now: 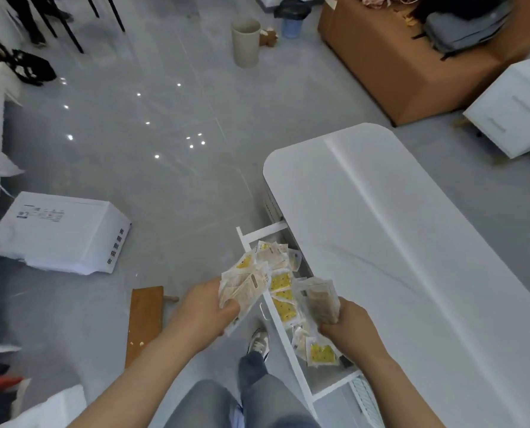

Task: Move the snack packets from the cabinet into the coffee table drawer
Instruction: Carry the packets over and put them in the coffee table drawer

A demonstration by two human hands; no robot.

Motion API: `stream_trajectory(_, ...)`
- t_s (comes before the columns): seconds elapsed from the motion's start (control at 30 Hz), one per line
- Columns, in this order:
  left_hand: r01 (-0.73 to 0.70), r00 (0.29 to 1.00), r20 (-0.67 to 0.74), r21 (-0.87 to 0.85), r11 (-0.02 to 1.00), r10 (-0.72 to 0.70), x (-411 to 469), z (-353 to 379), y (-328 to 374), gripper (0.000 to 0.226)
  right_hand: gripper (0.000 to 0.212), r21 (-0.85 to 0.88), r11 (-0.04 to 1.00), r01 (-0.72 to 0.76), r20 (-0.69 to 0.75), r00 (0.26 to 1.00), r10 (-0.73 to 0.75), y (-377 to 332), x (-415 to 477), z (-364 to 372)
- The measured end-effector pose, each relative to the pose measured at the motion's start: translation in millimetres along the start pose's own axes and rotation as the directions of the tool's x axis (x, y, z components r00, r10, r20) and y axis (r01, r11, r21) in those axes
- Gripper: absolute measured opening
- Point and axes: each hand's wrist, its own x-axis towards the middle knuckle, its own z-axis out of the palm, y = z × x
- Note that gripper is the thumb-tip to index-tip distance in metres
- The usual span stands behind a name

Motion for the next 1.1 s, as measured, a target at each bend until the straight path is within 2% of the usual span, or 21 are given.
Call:
stream_trajectory(0.17, -0.027, 0.999, 0.043, 0.043, 0.999, 0.025, 50, -10, 7, 0.029, 0.011, -0.051, 0.998, -0.045, -0.021, 0.999, 0.044, -10, 34, -10)
stream_trajectory(0.3, -0.073, 0.991, 0.123, 0.139, 0.988, 0.056, 94, -11, 11, 0.039, 0.008, -0.005, 0.995, -0.102, -0.035, 0.994, 0.102, -14, 55, -11)
stream_trajectory(0.57, -0.233, 0.959, 0.23, 0.325, 0.917, 0.163, 190, -18, 11, 0.016, 0.008, 0.026, 0.973, -0.231, -0.041, 0.972, 0.232, -21, 89, 12)
stream_trajectory(0.77, -0.309, 0.937, 0.293, 0.448, 0.839, 0.188, 263, -11, 9, 0.035, 0.009, 0.098, 0.939, -0.33, -0.039, 0.941, 0.335, -26, 127, 37)
stream_trajectory(0.9, -0.33, 0.929, 0.31, 0.451, 0.829, 0.201, 308, 9, -5, 0.02, 0.014, 0.156, 0.925, -0.348, -0.023, 0.934, 0.355, -24, 159, 58)
stream_trajectory(1.0, -0.347, 0.925, 0.304, 0.426, 0.836, 0.229, 337, 29, -19, 0.015, 0.023, 0.221, 0.911, -0.347, -0.042, 0.93, 0.365, -21, 184, 78)
stream_trajectory(1.1, -0.392, 0.913, 0.3, 0.456, 0.799, 0.277, 367, 50, -37, 0.011, 0.023, 0.218, 0.91, -0.353, -0.046, 0.928, 0.371, -12, 208, 99)
